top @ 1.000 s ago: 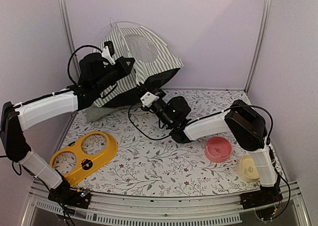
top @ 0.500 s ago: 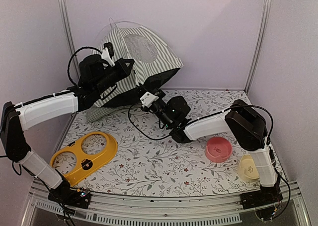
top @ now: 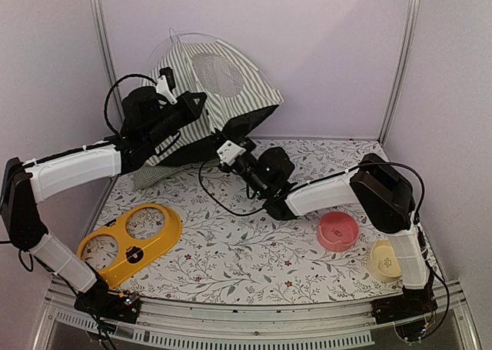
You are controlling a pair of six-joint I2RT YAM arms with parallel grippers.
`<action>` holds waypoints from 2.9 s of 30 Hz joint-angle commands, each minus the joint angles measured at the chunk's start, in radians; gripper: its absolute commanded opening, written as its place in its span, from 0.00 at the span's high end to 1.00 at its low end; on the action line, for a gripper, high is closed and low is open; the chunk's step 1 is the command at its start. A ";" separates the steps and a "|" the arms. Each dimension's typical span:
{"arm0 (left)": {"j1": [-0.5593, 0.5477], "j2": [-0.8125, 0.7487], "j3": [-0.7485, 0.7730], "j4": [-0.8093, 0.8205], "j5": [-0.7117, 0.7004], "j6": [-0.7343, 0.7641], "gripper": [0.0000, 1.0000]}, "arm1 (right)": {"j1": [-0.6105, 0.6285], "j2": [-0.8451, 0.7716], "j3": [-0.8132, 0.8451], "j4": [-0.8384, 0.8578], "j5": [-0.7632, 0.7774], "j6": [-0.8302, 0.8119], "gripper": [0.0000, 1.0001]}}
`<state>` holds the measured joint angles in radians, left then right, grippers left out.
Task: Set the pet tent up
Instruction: Insert the tent pole into the pole socket of the pet tent.
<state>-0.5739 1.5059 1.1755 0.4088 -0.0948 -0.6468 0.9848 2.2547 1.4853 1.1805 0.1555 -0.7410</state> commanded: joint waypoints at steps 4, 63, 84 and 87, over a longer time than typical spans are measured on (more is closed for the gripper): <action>0.078 -0.050 0.003 0.239 -0.132 0.026 1.00 | 0.004 -0.011 -0.020 -0.110 -0.044 0.047 1.00; 0.064 -0.011 -0.087 0.213 -0.099 0.036 1.00 | -0.026 -0.046 0.103 -0.280 -0.086 0.113 1.00; 0.037 -0.012 -0.138 0.230 -0.062 0.023 1.00 | -0.040 -0.042 0.175 -0.368 -0.088 0.147 1.00; 0.037 -0.015 -0.146 0.228 -0.050 0.015 1.00 | -0.041 -0.034 0.201 -0.394 -0.088 0.152 1.00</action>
<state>-0.5526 1.5059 1.0393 0.5663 -0.1192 -0.6579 0.9508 2.2463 1.6390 0.8436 0.0864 -0.6167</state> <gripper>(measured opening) 0.009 0.055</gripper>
